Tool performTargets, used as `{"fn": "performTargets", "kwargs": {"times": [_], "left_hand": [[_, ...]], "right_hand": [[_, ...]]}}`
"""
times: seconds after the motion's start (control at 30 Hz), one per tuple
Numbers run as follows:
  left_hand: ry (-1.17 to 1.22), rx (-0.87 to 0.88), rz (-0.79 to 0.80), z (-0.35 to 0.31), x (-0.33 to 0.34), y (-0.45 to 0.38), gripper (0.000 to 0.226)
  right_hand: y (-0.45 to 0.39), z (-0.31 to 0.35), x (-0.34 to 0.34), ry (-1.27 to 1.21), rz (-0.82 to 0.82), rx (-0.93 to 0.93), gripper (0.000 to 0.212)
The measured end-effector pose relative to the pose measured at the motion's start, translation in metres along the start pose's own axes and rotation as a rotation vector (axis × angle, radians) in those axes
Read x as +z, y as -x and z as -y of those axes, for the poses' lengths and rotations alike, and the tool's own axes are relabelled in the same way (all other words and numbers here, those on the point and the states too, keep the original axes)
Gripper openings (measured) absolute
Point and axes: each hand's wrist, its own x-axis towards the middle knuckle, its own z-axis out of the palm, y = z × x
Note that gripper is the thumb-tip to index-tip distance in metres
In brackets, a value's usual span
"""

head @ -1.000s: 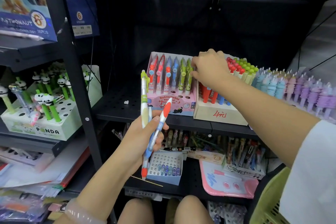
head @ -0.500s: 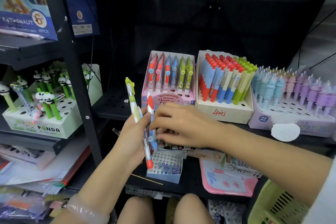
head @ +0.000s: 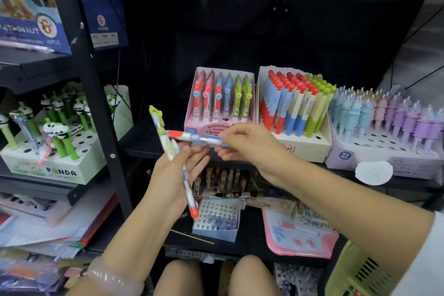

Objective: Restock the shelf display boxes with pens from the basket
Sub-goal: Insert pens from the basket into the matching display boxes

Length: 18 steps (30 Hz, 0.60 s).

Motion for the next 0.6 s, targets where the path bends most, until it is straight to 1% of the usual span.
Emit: {"fn": "performTargets", "kwargs": {"times": [0.03,0.1,0.13,0.2,0.27,0.33,0.4,0.5,0.6], "left_hand": [[-0.004,0.002,0.022,0.001,0.002,0.001,0.016],[-0.016,0.006,0.07,0.002,0.007,0.003,0.016],[-0.028,0.009,0.063,0.002,0.008,0.004,0.015],[-0.097,0.022,-0.004,0.001,0.006,0.003,0.015],[-0.212,0.026,-0.059,0.0,0.001,0.003,0.015],[-0.319,0.004,-0.066,0.0,-0.004,0.001,0.015],[-0.385,-0.023,-0.046,0.002,-0.006,-0.001,0.017],[-0.441,-0.052,-0.01,0.003,-0.005,-0.001,0.018],[-0.47,-0.05,0.026,0.002,-0.007,0.0,0.018]], "right_hand": [[-0.001,0.002,-0.001,-0.034,0.001,0.003,0.01],[-0.003,0.004,-0.003,-0.006,0.001,-0.034,0.007],[-0.005,0.007,-0.006,0.021,-0.024,-0.067,0.006],[-0.011,0.022,-0.018,0.081,-0.123,-0.147,0.009],[-0.019,0.041,-0.034,0.142,-0.255,-0.243,0.014],[-0.028,0.06,-0.049,0.256,-0.392,-0.343,0.017],[-0.039,0.075,-0.058,0.419,-0.467,-0.413,0.02],[-0.054,0.092,-0.064,0.616,-0.464,-0.436,0.017],[-0.064,0.104,-0.064,0.686,-0.453,-0.437,0.015]]}}
